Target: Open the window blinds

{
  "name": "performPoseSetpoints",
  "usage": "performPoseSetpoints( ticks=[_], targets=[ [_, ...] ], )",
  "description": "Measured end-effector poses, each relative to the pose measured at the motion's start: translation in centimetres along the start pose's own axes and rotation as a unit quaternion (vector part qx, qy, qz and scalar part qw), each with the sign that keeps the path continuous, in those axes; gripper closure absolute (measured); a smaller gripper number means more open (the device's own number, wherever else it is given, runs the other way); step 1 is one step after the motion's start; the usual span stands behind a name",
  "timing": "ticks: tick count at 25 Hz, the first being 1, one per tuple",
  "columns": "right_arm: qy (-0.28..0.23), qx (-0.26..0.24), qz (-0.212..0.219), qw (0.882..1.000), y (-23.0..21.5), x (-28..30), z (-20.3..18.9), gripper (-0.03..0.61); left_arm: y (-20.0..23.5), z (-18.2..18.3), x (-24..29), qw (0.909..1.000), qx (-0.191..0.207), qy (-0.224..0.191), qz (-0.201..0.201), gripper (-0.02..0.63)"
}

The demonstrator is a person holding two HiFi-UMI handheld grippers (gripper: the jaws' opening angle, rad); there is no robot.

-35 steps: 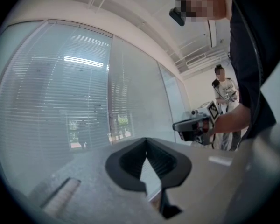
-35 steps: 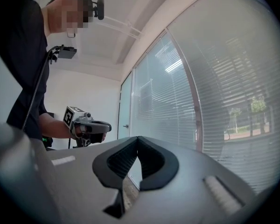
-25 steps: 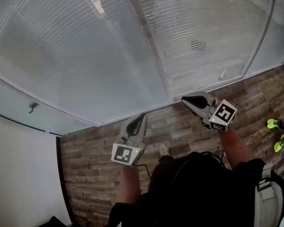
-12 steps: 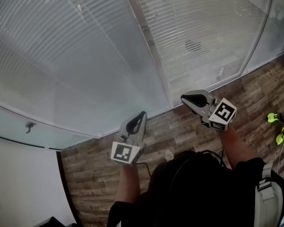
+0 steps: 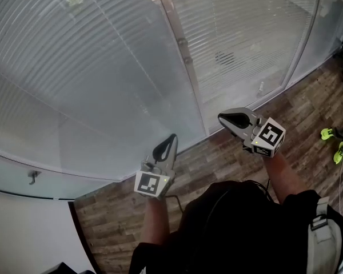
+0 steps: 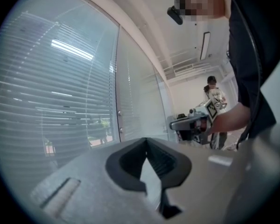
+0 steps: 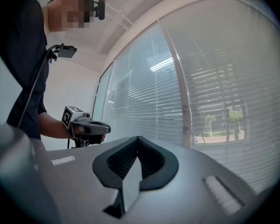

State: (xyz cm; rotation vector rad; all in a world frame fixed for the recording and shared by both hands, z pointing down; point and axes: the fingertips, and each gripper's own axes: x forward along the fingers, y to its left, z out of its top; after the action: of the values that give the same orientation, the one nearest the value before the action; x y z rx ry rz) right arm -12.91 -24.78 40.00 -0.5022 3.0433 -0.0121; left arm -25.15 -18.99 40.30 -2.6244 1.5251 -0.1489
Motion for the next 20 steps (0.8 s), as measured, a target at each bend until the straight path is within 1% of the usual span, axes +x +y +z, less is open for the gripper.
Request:
performPoseSetpoints(
  ticks=[5,7,10,14,17,20],
  targets=[
    [0.000,-0.013,-0.022,1.000,-0.7,1.6,0.2,0.574,2.3,-0.1,0.3,0.9998,0.001,-0.010,-0.016,0.609],
    [0.003,-0.020,-0.022,1.000,-0.5,2.4,0.1,0.574,3.2,-0.1,0.3,0.9997,0.002,-0.012,-0.021,0.609],
    [0.005,-0.019,-0.027,0.999,-0.3,3.6,0.1,0.572,4.2,-0.5,0.2,0.9995,-0.001,-0.014,-0.029,0.609],
    [0.015,-0.026,-0.030,0.999,0.0,4.4,-0.3,0.573,4.4,-1.3,0.0,0.9991,-0.009,-0.013,-0.038,0.610],
    [0.013,-0.023,-0.039,0.999,-0.6,4.5,-0.1,0.574,4.6,-1.5,0.3,0.9989,-0.011,-0.015,-0.042,0.609],
    [0.016,-0.024,-0.040,0.999,-1.0,4.5,-0.3,0.573,4.8,-1.8,0.5,0.9989,-0.013,-0.012,-0.042,0.609]
  ],
)
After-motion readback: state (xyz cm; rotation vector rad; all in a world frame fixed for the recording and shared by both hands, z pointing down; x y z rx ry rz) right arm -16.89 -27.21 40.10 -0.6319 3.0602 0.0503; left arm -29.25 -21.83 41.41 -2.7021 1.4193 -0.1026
